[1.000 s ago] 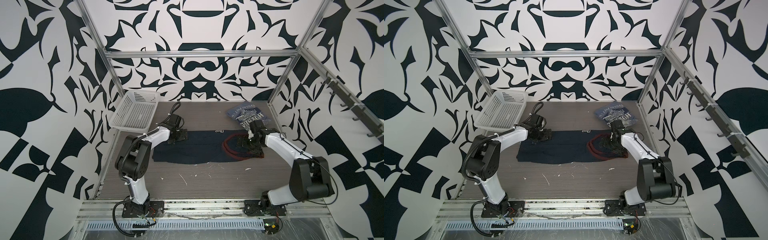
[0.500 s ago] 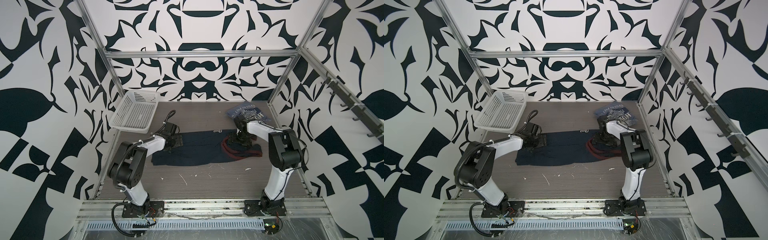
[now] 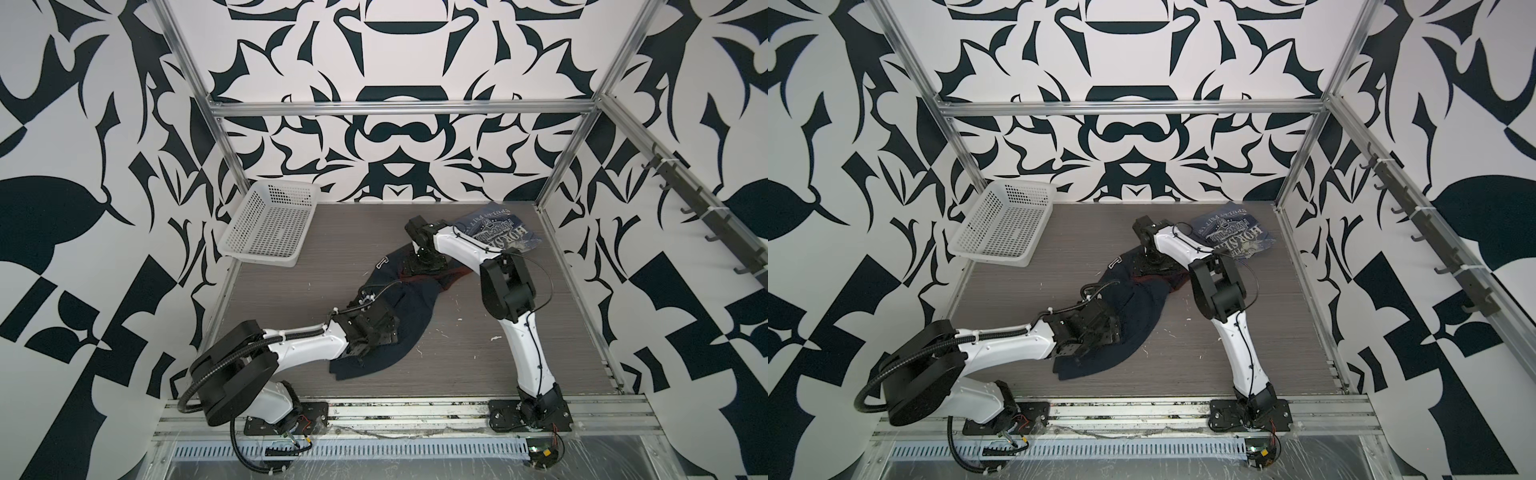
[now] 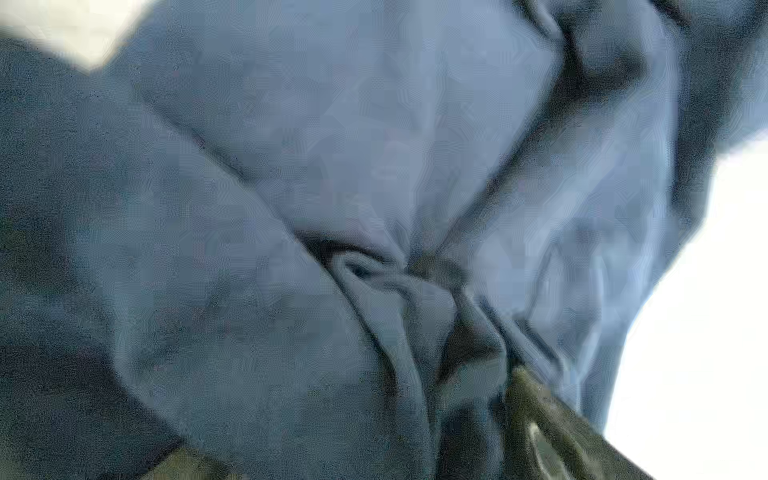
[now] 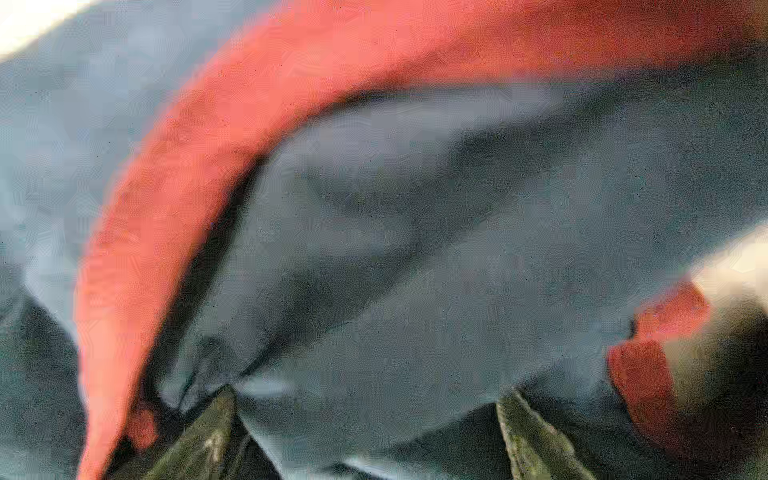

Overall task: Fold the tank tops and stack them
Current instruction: 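Swing the tank top lengthwise toward the robot, right gripper far end, left gripper near end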

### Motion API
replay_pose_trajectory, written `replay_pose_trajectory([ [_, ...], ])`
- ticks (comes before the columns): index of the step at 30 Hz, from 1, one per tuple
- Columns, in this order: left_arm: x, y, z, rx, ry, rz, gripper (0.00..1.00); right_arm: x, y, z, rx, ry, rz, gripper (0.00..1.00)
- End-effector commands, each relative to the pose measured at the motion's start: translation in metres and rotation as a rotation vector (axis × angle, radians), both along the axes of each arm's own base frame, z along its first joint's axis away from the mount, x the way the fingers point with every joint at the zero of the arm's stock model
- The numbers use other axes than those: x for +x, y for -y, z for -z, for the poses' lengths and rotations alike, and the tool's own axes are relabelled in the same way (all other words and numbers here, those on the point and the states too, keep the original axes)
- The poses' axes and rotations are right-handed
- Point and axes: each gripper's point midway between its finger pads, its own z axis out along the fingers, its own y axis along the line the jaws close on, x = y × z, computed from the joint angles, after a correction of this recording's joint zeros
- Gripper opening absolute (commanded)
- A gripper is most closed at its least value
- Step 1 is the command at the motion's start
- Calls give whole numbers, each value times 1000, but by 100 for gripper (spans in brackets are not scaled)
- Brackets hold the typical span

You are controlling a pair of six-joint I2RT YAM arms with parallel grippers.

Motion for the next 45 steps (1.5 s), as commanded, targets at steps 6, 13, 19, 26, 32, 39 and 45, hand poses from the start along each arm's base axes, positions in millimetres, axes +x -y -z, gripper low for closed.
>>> replay_pose_trajectory([
  [6, -84, -31, 39, 98, -263, -13, 88, 49, 12, 38, -67, -41, -34, 100],
  [13, -70, -28, -11, -17, -112, -15, 88, 103, 14, -14, -13, 152, -107, 100],
  [19, -49, -45, -56, -92, 50, -43, 88, 95, 11, -103, 49, 259, -163, 100],
  [26, -27, -51, -47, -104, -51, -23, 86, 55, 36, -124, 93, 173, -20, 100],
  [32, -40, -32, -17, -40, -190, 83, 83, 46, 72, -88, 160, 82, 181, 100],
  [39, -66, -37, 23, 109, -327, 128, 79, 63, 62, -49, 236, 38, 246, 100],
  [45, -98, -45, 41, 198, -395, 173, 78, 87, 67, -14, 167, 35, 227, 98],
])
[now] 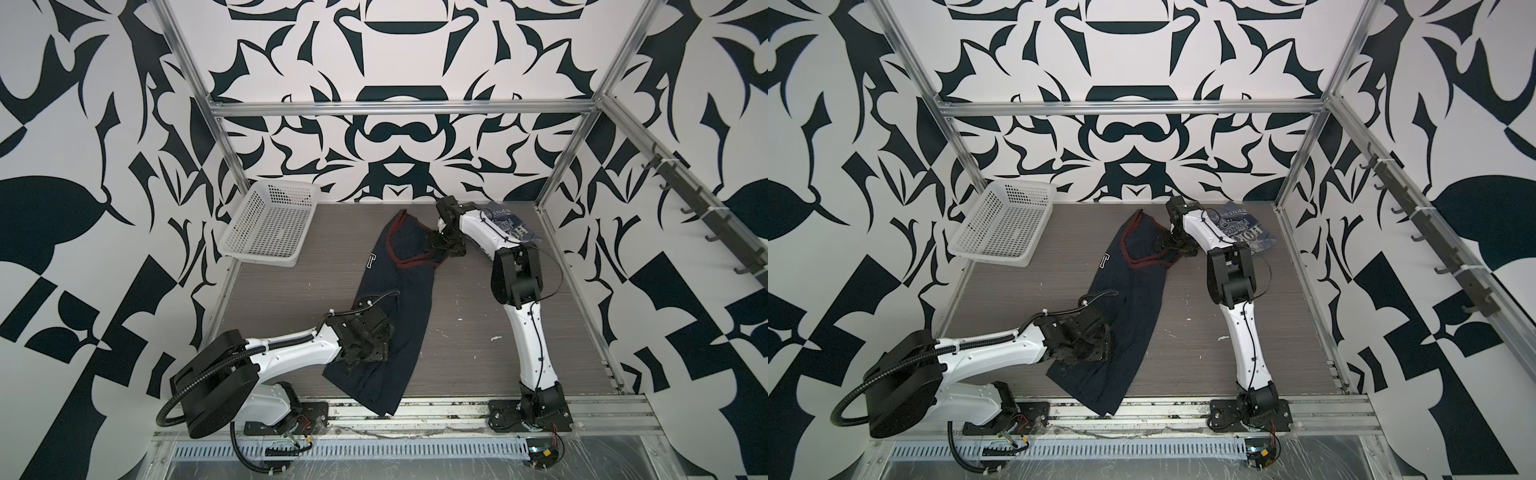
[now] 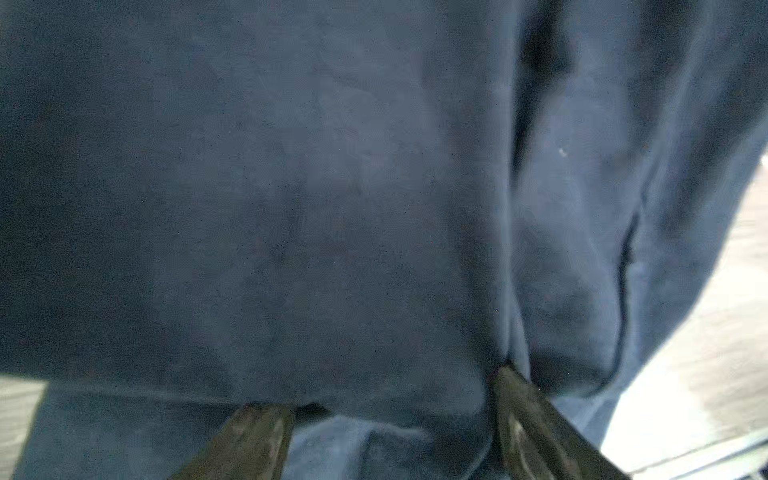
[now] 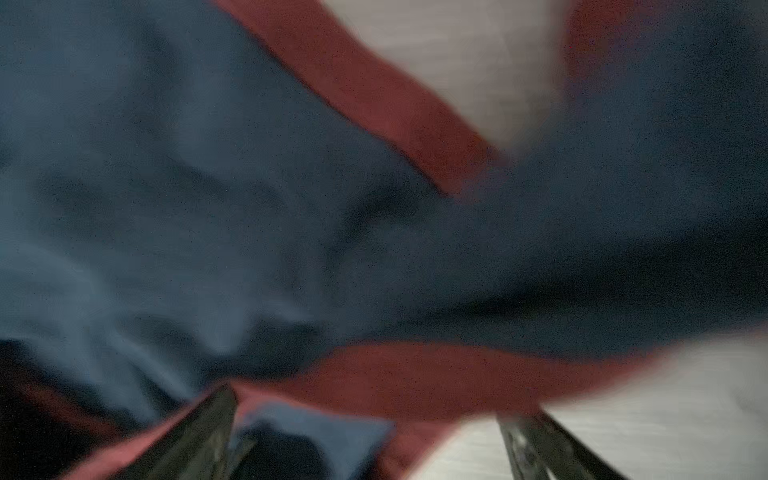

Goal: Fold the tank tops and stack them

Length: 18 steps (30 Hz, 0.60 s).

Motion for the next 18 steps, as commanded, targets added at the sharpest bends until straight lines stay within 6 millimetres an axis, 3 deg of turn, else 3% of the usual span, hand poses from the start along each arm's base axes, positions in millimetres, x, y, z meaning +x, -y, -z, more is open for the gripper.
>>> replay_pose_trajectory([
  [1, -55, -23, 39, 116, -202, 46, 78, 15, -5, 4, -11, 34, -19, 98],
  [6, -85, -18, 48, 141, -234, 105, 78, 44, -1, 12, -46, 101, -55, 92],
  [9, -98, -3, 49, 116, -238, 148, 78, 64, -3, 13, -54, 154, -88, 84],
  [14, -99, 18, 40, 93, -186, 203, 78, 96, -17, -11, -14, 299, -137, 74],
  [18, -90, 31, 24, 51, -125, 240, 78, 111, -30, -48, 53, 417, -171, 72],
])
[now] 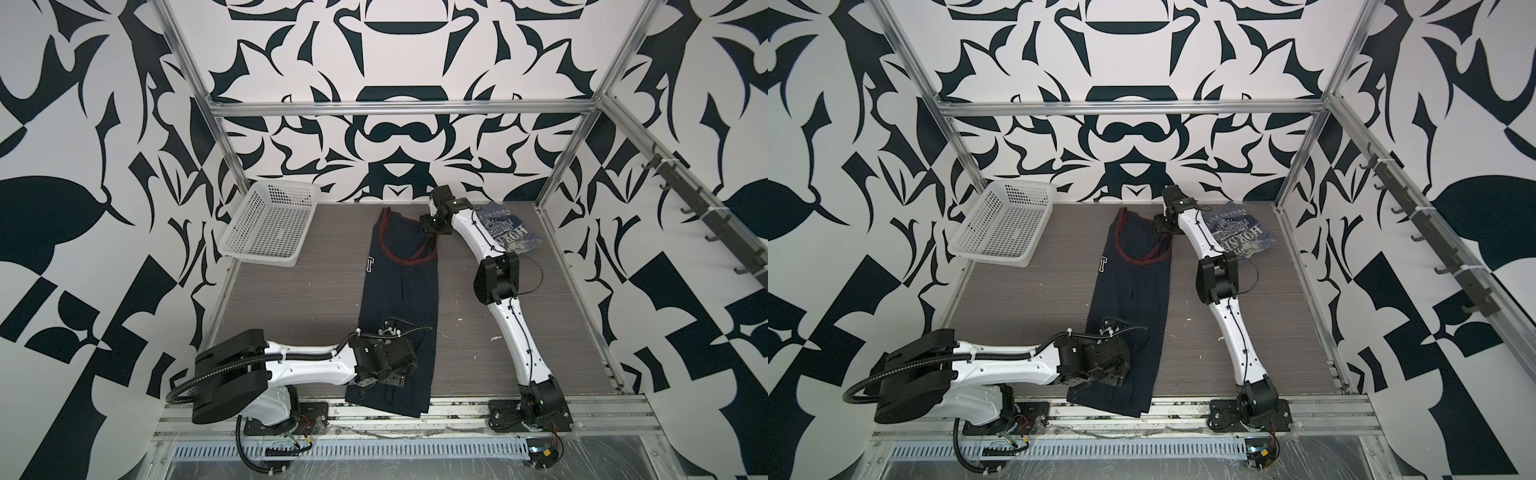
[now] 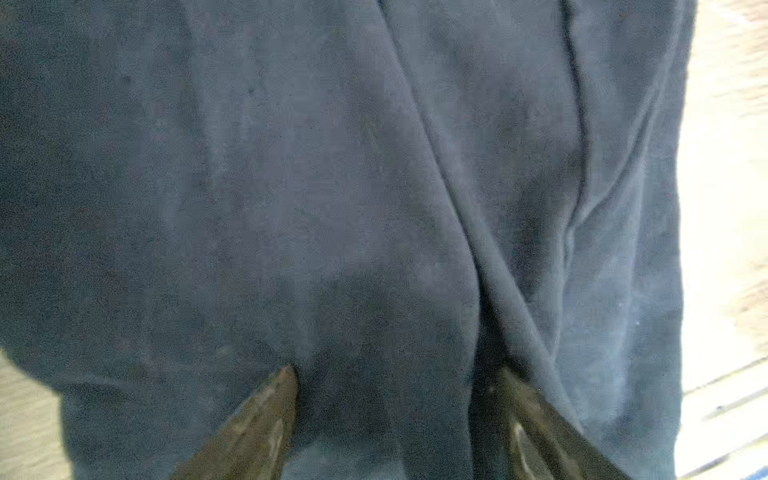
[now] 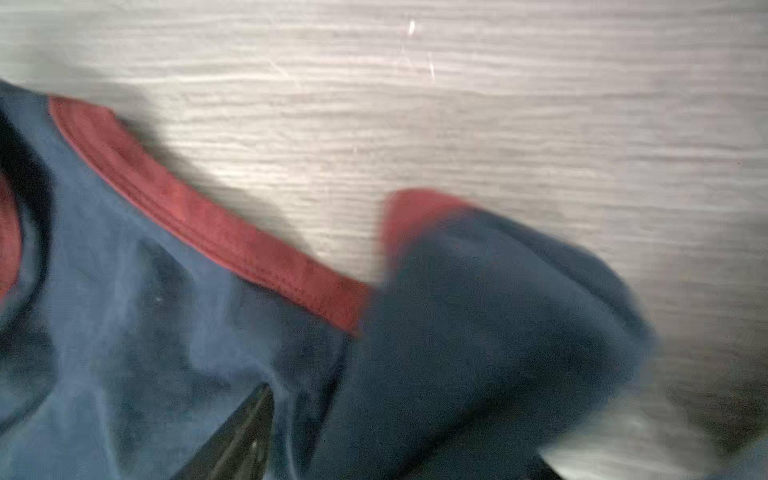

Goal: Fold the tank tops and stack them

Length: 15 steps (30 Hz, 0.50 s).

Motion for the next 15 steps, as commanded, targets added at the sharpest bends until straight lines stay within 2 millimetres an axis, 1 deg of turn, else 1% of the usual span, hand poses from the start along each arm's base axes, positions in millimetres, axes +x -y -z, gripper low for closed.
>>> replay_pose_trajectory([
  [1, -41, -8, 20, 39, -194, 64, 78, 17, -14, -54, 68, 143, -65, 76],
  [3, -36, 0, 10, 13, -160, 86, 79, 19, -17, -76, 98, 178, -68, 87],
  [5, -30, 7, -3, -26, -118, 100, 80, 19, -11, -96, 123, 193, -38, 95],
  [6, -28, 9, -9, -50, -101, 102, 80, 18, -7, -106, 143, 197, -26, 97],
  [8, -26, 12, -16, -87, -81, 101, 81, 17, -2, -118, 181, 197, -11, 97],
  [9, -24, 12, -18, -96, -71, 97, 81, 15, -2, -120, 198, 187, -9, 95],
  [11, -21, 7, -18, -89, -50, 78, 81, 10, -4, -124, 224, 168, -20, 86],
  [12, -18, 4, -19, -82, -37, 64, 81, 8, -7, -123, 240, 157, -27, 80],
  [13, -15, 1, -19, -78, -22, 51, 82, 7, -7, -120, 250, 142, -19, 73],
  [15, -12, -3, -21, -81, -1, 30, 82, 6, -5, -110, 253, 109, 8, 66],
])
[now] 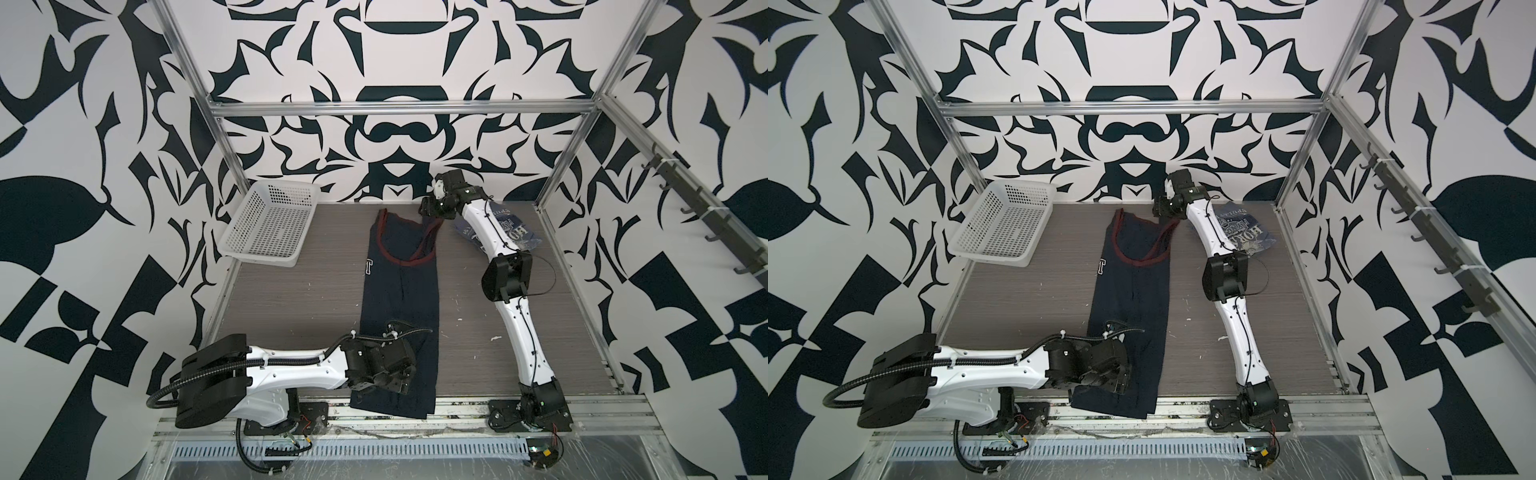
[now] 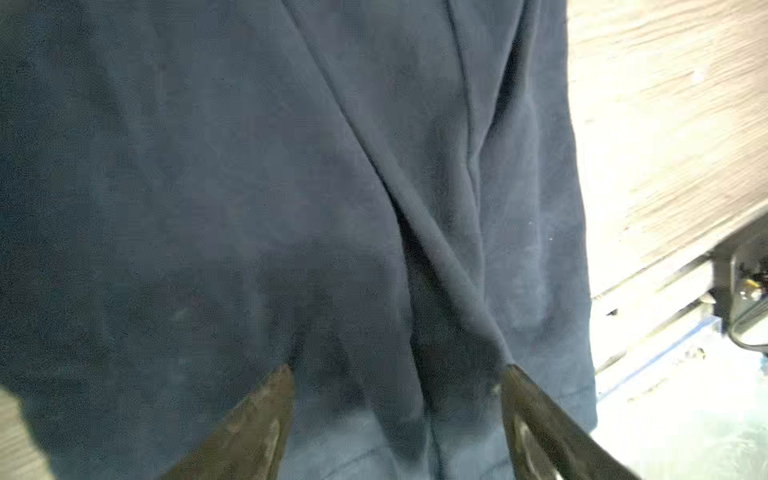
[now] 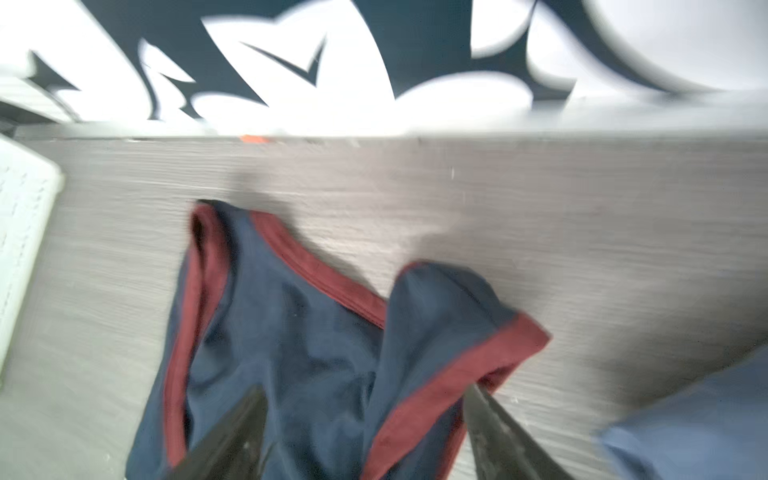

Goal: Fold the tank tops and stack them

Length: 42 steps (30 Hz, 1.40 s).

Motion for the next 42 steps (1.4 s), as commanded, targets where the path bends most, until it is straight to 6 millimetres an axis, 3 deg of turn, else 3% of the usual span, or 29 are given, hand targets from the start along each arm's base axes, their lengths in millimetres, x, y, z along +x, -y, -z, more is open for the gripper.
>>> replay_pose_trajectory([
  [1, 5, -15, 2, 18, 33, -42, 83, -4, -4, -11, 67, -21, 1, 62],
  [5, 10, -22, -2, 4, 43, -79, 83, -5, -3, -2, 70, -49, 32, 54],
  [10, 20, -25, -5, -12, 52, -105, 83, -2, 28, 23, 132, -146, 168, 65],
  [22, 32, -17, -3, -31, 45, -101, 84, 1, 25, 70, 205, -219, 232, 80],
  [24, 32, -16, -3, -34, 47, -101, 84, 3, 21, 75, 249, -225, 232, 74],
  [29, 34, -18, 0, -35, 42, -107, 84, 10, 15, 81, 295, -218, 237, 47],
  [35, 32, -21, 15, -5, 12, -115, 84, 12, 17, 65, 201, -166, 238, 20],
  [42, 33, -22, 25, 22, -6, -127, 84, 2, 41, 44, -122, -95, 297, 10],
])
